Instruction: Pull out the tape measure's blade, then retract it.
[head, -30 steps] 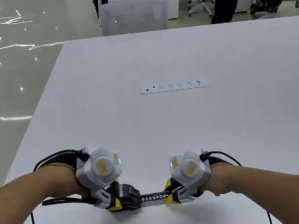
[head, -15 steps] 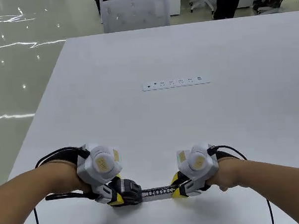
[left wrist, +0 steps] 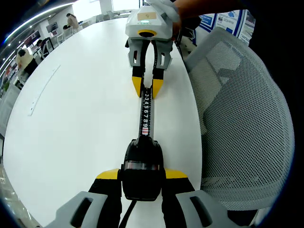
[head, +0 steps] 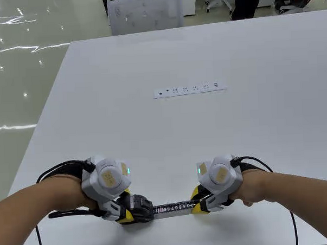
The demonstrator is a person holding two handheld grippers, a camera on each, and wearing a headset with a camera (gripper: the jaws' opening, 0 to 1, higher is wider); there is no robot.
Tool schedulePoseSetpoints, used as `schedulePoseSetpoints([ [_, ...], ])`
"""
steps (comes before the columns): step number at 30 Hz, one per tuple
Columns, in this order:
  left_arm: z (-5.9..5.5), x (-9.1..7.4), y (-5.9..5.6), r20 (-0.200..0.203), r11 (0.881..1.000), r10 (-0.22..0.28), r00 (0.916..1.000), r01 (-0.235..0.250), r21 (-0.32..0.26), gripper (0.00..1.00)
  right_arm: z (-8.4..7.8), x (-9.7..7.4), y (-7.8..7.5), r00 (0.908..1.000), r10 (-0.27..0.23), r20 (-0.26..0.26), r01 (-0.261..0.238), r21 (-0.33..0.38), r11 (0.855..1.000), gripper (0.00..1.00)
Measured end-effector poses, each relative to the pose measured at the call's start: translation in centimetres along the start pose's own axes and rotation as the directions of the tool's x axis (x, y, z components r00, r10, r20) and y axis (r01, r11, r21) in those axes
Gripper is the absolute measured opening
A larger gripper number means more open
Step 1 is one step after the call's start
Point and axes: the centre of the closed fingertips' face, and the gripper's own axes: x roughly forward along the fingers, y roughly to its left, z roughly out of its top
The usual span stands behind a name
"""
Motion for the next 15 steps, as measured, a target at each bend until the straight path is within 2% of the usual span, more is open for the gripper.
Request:
schedulePoseSetpoints([
  [15,0.0,0.09,0.05,-0.006,1.0,-0.009,0.9999,0.009,0.001,0.28,-1.0,-0.79,-0.24,1.0,-0.003,0.003,0.003,0.012,1.0,0.13],
])
